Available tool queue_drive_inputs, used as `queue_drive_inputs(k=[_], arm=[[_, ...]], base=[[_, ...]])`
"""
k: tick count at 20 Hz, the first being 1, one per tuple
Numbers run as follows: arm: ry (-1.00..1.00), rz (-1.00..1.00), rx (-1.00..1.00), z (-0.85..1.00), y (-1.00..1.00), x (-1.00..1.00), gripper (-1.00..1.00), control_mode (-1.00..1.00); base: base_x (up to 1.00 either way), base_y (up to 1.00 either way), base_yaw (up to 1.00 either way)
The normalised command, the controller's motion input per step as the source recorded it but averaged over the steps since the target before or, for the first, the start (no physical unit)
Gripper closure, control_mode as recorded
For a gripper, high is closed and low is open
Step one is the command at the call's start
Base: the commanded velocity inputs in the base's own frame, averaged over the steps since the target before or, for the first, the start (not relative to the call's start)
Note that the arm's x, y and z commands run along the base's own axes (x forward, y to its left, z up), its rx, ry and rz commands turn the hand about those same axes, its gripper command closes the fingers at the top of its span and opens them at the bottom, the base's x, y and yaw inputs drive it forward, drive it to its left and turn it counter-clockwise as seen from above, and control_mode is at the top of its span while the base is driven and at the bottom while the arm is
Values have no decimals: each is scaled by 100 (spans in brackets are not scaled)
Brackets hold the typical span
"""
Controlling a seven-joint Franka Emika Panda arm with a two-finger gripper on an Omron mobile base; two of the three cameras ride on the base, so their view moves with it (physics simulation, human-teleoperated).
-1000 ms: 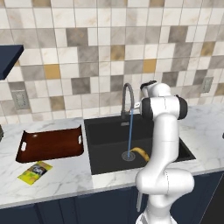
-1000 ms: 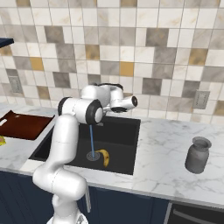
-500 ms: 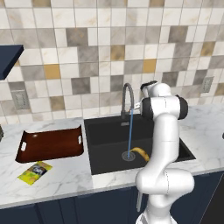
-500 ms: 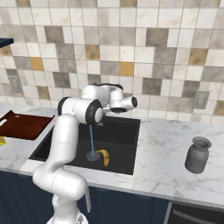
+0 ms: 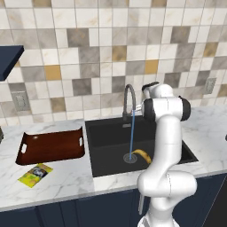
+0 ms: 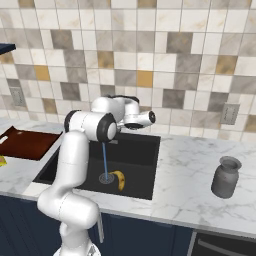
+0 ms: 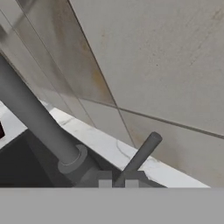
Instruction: Pick up all produce items and place them in the sink. Turn on the sink faucet to wash them. Then turn the sink off and put them in the tray.
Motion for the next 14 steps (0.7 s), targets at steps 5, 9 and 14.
queue_drive_inputs(k=[5,9,14], arm=[[0,0,0,0,76,21,100,-100],[0,0,0,0,68,36,100,-100],[0,0,0,-1,65,28,100,-100]], base=[[0,0,0],[0,0,0],[0,0,0]])
